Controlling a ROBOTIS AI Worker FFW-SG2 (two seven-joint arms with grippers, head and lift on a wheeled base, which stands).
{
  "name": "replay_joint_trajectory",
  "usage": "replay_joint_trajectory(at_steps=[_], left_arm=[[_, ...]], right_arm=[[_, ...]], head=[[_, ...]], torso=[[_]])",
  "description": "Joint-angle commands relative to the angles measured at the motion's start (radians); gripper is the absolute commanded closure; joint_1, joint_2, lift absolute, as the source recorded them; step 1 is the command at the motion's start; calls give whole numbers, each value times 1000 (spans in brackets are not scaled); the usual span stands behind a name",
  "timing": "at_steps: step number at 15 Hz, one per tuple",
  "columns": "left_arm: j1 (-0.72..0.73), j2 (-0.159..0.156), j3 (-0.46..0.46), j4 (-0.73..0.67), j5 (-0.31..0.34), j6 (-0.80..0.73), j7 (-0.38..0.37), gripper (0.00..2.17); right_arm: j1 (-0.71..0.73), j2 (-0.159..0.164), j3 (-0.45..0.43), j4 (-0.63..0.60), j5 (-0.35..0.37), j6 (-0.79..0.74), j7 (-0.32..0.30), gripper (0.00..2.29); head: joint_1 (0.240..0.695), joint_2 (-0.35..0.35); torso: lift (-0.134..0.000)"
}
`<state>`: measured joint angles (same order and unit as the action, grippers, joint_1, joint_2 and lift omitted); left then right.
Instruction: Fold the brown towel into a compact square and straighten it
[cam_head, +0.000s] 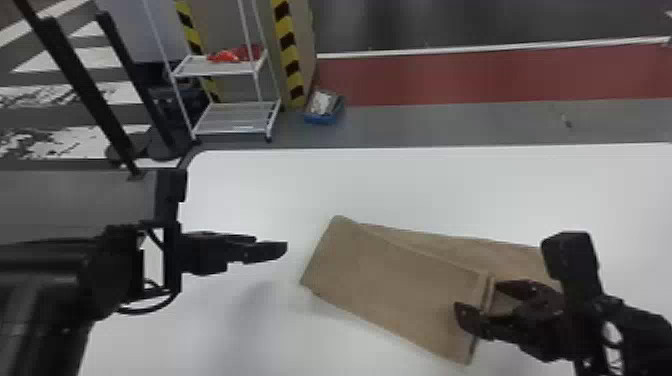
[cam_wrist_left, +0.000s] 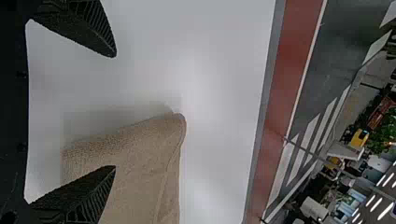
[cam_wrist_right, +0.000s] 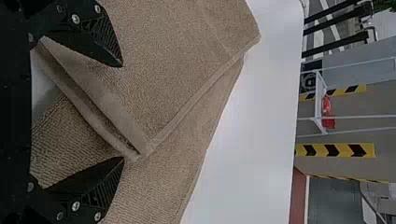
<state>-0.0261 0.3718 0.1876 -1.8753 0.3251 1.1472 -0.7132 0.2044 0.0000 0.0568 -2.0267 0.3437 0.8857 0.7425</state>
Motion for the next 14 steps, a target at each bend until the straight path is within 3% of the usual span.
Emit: replay_joint_trajectory(at_steps=[1,14], left_arm=[[0,-1,-2,7,0,-10,-2,22],[0,1,0,38,8,-34,-5,22]], right_arm=[[-10,1,3,19,6,0,0,221],[-17,1,8,19,11,-9,1,650]], head=[[695,161],[695,166]], torso=[[-124],[-124]])
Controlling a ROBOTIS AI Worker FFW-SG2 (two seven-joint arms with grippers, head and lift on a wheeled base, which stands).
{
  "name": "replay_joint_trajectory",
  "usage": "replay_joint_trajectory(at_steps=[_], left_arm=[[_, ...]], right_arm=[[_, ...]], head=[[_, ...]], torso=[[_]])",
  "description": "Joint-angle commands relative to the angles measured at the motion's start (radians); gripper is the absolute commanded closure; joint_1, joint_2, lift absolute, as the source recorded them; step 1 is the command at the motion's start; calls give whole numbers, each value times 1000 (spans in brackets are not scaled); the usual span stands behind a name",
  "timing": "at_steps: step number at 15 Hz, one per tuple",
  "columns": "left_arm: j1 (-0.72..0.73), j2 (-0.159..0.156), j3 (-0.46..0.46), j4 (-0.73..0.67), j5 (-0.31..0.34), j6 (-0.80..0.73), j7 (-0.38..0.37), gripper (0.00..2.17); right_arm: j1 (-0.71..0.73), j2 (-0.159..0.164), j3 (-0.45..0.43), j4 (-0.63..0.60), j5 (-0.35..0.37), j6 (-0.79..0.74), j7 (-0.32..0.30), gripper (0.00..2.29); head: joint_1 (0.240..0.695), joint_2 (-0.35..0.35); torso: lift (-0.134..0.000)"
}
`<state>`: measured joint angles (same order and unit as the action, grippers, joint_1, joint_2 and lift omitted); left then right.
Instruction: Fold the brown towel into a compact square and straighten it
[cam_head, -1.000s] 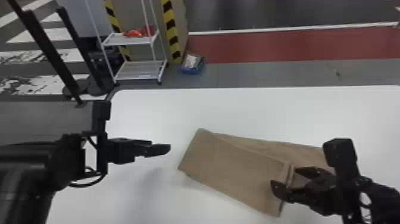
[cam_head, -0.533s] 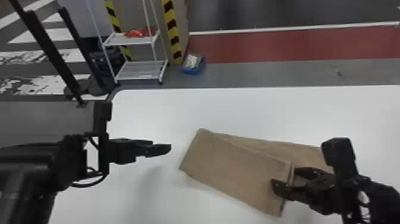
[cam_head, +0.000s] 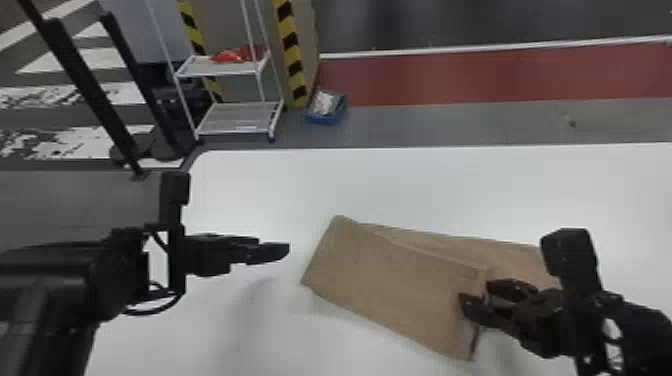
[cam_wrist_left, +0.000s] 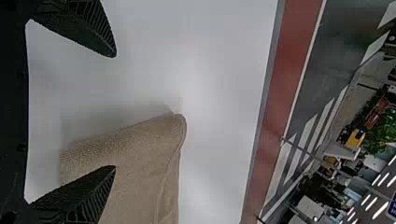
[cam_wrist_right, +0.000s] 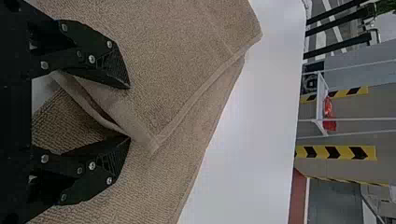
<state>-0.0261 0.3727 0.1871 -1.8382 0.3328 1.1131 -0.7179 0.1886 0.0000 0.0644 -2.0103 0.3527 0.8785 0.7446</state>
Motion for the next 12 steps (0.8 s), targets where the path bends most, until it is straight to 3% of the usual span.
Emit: replay_joint_trajectory(at_steps=[1,2,4,12], left_arm=[[0,0,0,2,0,0,0,22],[0,0,0,4,0,0,0,22],[0,0,0,4,2,0,-2,22],[2,-1,3,4,3,0,-5,36]], right_arm=[[0,1,0,2,2,-2,-1,653],[0,1,0,1,2,-2,-1,653],[0,1,0,-2,2,-17,-1,917],[14,1,2,-80,-34,-69,4,917]], head=[[695,167],[695,166],[695,166],[695,174]], torso=[[-124],[-124],[-124],[-124]])
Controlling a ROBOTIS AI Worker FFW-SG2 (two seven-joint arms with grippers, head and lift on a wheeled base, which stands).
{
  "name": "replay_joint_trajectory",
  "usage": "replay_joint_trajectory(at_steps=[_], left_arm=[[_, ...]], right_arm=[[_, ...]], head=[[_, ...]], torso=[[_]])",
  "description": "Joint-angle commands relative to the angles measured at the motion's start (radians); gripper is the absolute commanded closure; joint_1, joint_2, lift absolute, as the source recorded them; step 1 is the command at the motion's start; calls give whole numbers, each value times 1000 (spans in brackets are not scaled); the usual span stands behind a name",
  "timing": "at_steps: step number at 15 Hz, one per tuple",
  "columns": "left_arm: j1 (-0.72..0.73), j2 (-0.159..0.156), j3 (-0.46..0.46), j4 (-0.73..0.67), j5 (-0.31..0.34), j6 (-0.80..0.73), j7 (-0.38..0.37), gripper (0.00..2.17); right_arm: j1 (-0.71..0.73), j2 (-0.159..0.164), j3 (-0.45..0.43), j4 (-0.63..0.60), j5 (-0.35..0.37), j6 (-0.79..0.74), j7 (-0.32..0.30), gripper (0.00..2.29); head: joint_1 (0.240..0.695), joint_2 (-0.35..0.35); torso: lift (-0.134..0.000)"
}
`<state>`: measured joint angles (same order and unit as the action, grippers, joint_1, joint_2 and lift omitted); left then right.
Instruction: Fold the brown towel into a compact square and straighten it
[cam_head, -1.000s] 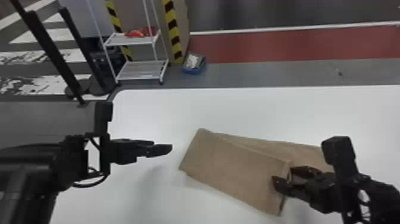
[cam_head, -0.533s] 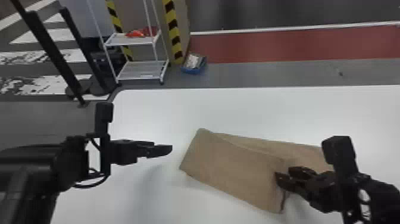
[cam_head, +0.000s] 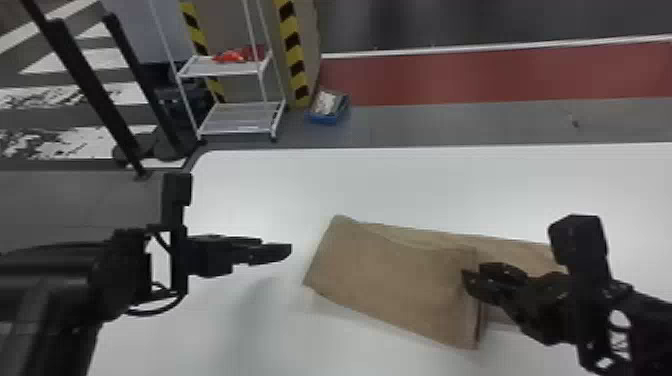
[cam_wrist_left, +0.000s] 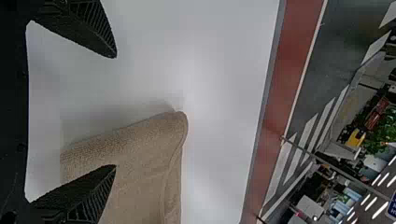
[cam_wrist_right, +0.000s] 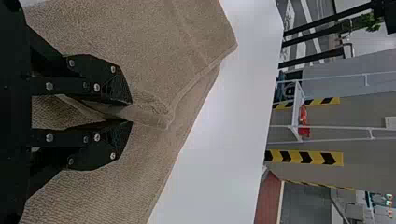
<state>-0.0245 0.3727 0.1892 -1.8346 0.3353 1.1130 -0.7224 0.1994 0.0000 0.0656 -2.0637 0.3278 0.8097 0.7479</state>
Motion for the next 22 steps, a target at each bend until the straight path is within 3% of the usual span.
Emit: replay_joint_trajectory(at_steps=[1,4,7,11,13,22], left_arm=[[2,-1,3,0,1,0,0,36],[2,-3,4,0,1,0,0,36],[2,-8,1,0,1,0,1,36],[2,-11,0,0,-1,0,1,36],[3,-12,0,2,-1,0,1,36],[21,-14,0,-14,-2,3,0,36]], right_arm=[[6,1,-7,-49,-10,3,2,917],[11,1,-81,-108,-62,21,5,917],[-5,1,-112,-24,-58,12,5,917],[-34,1,-171,-22,-85,43,7,903],[-48,1,-178,-1,-67,147,42,198],[-2,1,-155,7,-62,141,50,208]], head=[[695,176],[695,172],[695,140],[695,107],[695,92],[695,90]], torso=[[-124],[-124],[-124],[-124],[-124],[-124]])
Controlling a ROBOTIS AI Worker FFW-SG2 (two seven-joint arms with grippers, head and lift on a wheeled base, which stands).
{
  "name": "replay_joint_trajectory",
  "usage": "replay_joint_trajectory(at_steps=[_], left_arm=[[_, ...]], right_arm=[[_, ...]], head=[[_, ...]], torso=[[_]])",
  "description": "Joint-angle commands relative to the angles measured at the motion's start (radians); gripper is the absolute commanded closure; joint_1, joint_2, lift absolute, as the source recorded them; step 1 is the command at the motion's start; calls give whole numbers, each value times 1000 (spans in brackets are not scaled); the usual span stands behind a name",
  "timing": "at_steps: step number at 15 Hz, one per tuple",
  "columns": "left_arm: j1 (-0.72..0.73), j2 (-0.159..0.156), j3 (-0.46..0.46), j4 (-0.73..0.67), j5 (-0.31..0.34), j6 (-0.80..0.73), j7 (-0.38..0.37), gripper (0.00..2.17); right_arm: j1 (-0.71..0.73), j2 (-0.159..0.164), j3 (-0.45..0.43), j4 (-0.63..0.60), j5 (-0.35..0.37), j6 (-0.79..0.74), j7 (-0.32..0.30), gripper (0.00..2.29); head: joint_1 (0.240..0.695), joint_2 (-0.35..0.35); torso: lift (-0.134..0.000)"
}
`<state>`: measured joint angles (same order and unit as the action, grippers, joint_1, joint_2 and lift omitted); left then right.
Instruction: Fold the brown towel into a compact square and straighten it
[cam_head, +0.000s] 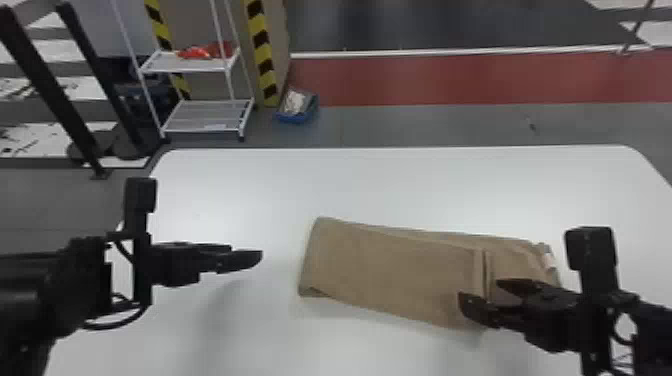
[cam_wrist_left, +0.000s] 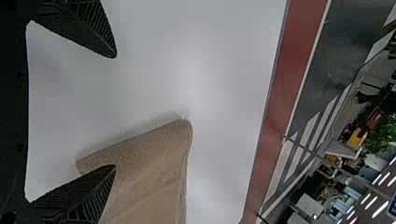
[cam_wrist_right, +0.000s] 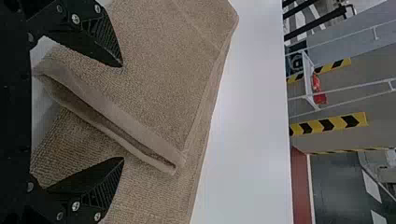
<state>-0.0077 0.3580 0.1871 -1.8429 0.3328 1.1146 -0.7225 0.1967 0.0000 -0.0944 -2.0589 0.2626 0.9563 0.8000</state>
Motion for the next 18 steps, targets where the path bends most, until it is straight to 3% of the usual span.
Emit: replay_joint_trajectory(at_steps=[1,6,10,18], left_arm=[[6,1,2,-7,0,1,0,36],[12,6,2,-10,2,1,-2,36],[14,9,2,-10,3,5,-6,36],[14,7,2,-9,3,1,-6,36]], right_arm=[[1,1,8,3,3,-6,-7,232],[-5,1,33,11,37,-9,-5,606],[-5,1,36,5,37,-15,-5,741],[12,1,28,-30,55,16,7,566]], head=[[695,94],[695,99],[695,105],[695,106]], torso=[[-124],[-124],[-124],[-124]])
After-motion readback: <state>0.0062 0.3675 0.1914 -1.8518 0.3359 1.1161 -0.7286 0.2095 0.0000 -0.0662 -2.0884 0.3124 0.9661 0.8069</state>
